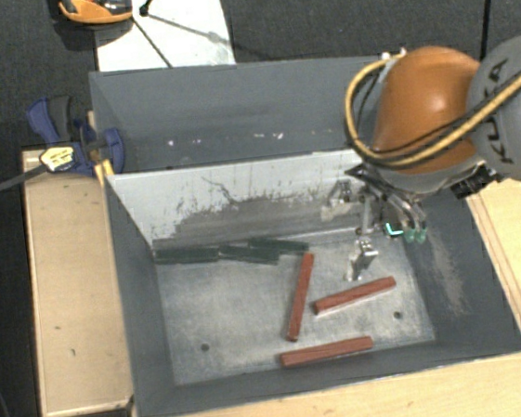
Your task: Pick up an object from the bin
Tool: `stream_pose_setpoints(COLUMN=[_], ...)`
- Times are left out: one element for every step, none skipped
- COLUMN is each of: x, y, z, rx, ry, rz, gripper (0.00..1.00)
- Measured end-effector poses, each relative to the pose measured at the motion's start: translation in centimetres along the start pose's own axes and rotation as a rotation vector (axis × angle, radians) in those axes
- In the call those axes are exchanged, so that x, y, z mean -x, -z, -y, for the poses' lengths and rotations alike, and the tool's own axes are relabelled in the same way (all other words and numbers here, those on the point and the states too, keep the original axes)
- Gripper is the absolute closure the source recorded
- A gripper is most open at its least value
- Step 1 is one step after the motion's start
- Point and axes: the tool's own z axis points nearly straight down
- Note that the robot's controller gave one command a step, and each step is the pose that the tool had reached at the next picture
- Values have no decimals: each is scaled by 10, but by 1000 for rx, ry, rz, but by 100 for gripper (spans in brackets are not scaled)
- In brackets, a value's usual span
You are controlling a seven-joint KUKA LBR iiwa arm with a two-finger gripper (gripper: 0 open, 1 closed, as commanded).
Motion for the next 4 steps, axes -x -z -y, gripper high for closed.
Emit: stream_pose_setpoints(x=[2,-9,-33,-25], y=[4,-40,-49,-89], z=[0,15,55,53], rx=[0,0,0,0], ry=[0,68,228,190], rz=[8,12,2,7], gripper=[0,0,0,0])
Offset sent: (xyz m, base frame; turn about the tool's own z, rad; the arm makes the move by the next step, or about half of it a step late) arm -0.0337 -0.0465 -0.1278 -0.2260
